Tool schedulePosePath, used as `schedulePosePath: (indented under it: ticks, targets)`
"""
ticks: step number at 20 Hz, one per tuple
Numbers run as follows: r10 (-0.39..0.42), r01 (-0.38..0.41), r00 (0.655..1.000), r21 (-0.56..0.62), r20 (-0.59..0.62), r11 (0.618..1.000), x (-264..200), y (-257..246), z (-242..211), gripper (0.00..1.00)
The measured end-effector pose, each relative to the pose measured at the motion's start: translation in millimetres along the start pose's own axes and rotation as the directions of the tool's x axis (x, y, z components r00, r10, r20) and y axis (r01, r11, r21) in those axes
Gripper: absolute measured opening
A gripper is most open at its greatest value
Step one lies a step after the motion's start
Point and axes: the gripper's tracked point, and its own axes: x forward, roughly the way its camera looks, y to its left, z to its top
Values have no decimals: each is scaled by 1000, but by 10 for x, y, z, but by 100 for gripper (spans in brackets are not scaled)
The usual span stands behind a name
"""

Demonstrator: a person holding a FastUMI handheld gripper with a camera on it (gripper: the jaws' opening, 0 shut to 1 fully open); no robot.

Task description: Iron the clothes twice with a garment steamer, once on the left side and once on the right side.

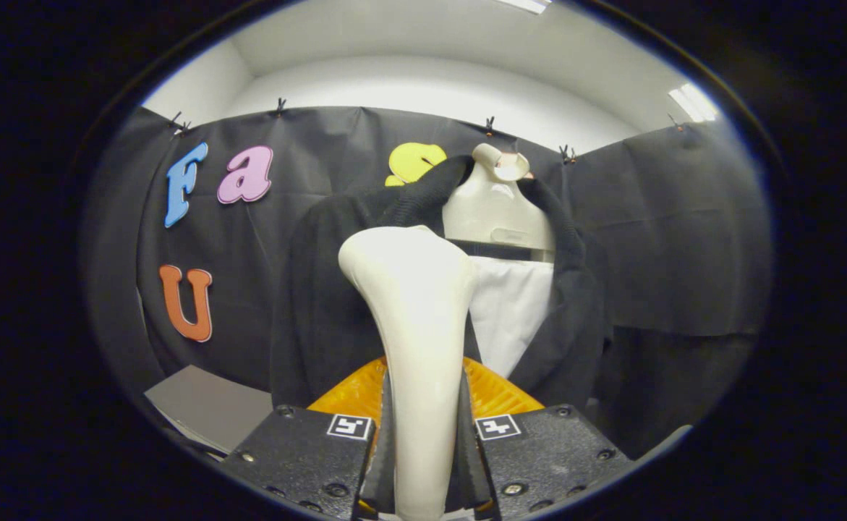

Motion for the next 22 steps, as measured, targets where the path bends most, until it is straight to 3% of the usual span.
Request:
schedulePosePath:
  ticks: [10, 22]
  targets:
    - [-46, 37, 997, -130, -69, 991, -91, -7, -747, 39]
    - [-49, 18, 972, -136, -228, 991, -261, -80, -1657, 39]
